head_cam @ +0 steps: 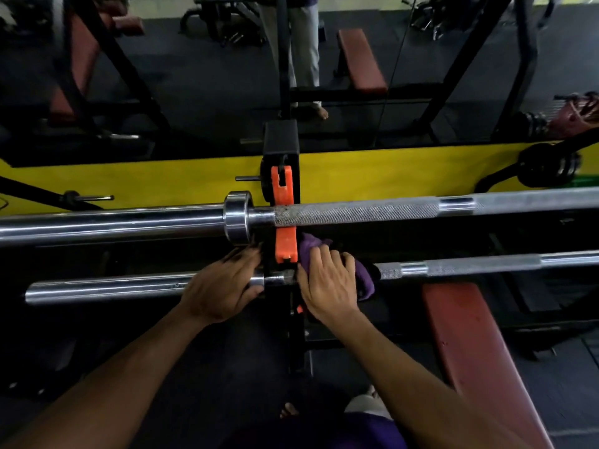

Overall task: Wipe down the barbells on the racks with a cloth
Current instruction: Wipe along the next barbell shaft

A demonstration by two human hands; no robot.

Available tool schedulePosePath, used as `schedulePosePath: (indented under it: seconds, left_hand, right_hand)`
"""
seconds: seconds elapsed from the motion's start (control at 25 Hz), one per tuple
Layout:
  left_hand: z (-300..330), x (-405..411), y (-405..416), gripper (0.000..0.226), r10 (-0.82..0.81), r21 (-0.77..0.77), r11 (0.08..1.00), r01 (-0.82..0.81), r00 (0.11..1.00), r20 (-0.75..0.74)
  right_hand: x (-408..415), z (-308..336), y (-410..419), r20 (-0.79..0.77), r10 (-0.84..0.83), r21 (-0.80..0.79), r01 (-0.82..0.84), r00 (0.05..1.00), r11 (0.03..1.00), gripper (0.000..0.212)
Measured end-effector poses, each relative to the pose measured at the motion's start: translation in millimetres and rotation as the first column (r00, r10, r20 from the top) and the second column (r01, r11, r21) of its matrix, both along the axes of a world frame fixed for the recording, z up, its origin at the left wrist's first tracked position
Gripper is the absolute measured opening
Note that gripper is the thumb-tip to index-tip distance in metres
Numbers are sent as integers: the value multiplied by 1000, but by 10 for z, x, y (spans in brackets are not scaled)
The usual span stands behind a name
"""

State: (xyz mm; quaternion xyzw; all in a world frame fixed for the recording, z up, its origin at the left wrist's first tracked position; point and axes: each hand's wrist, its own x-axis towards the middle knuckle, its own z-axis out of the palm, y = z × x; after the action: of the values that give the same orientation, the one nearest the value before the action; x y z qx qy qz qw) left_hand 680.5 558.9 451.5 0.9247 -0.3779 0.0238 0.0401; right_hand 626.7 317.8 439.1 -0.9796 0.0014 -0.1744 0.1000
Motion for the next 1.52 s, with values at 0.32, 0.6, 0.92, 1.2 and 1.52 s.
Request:
schedulePosePath:
  seconds: [0.32, 0.6, 0.92, 1.2, 1.52]
  left_hand:
    - [25, -56, -6, 69, 3, -31, 1000, -1, 999, 47]
    - [32, -62, -20, 73, 18, 0, 1000, -18, 998, 57]
    - [-23, -107, 27, 68, -66, 1, 998, 66, 996, 63]
    - [-197, -399, 61, 67, 32, -39, 999, -29, 996, 84]
    - [-169, -439, 33, 67, 46, -60, 997, -41, 996, 80]
  right_hand:
    - [-282, -12, -1672, 92, -175, -88, 183, 980, 979, 29]
    - [-107, -37, -715, -13, -209, -29, 208, 978, 978, 28]
    - [-132, -29, -281, -5, 119, -68, -119, 993, 991, 37]
    - [-243, -73, -1405, 37, -192, -2, 192, 981, 981, 37]
    - [-303, 2, -340, 22, -60, 173, 55, 998, 983, 19]
